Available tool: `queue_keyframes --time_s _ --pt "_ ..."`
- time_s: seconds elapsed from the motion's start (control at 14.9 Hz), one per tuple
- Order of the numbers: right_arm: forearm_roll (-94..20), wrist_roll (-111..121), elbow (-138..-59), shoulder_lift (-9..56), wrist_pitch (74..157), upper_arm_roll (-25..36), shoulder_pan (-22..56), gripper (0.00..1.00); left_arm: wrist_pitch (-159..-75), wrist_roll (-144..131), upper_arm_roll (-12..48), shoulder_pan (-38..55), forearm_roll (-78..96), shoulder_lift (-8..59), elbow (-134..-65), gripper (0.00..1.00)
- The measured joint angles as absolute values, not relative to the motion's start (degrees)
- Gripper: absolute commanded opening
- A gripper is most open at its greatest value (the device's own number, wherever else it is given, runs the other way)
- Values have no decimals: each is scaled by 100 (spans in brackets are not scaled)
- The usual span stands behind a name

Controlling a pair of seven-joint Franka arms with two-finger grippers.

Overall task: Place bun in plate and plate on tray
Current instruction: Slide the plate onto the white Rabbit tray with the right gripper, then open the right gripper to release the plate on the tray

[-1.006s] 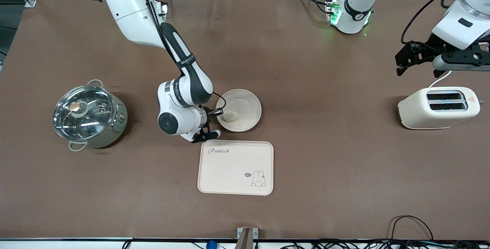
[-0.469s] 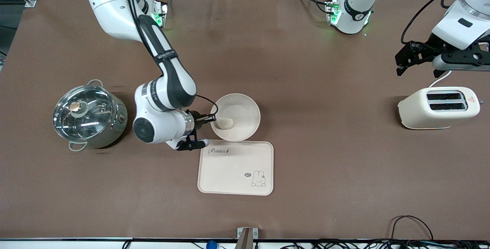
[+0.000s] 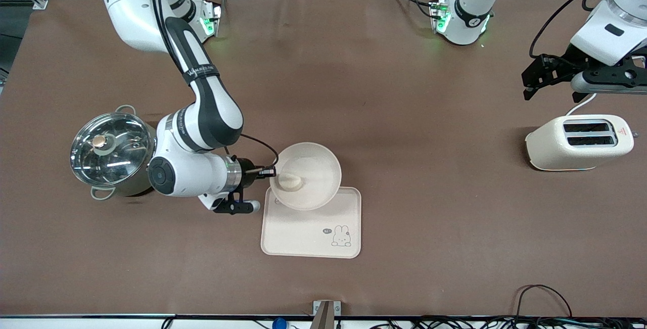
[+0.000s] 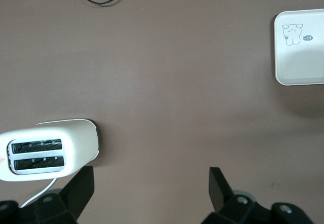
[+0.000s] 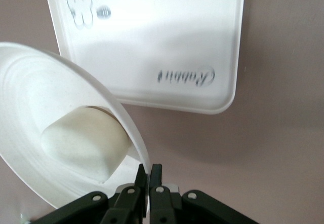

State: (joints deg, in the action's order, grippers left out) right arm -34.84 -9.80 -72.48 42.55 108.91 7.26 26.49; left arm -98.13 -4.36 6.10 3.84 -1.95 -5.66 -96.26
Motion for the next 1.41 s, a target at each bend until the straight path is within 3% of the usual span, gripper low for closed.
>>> queue_keyframes --time_s 0.6,1.41 --pt "-3822 -1089 -6200 5736 12059 499 2361 0 -9807 -436 611 384 -194 -556 -9613 100" --pt "-3847 -1110 -6111 6031 12165 391 2277 3 -9803 -436 611 384 -194 -554 -9613 100"
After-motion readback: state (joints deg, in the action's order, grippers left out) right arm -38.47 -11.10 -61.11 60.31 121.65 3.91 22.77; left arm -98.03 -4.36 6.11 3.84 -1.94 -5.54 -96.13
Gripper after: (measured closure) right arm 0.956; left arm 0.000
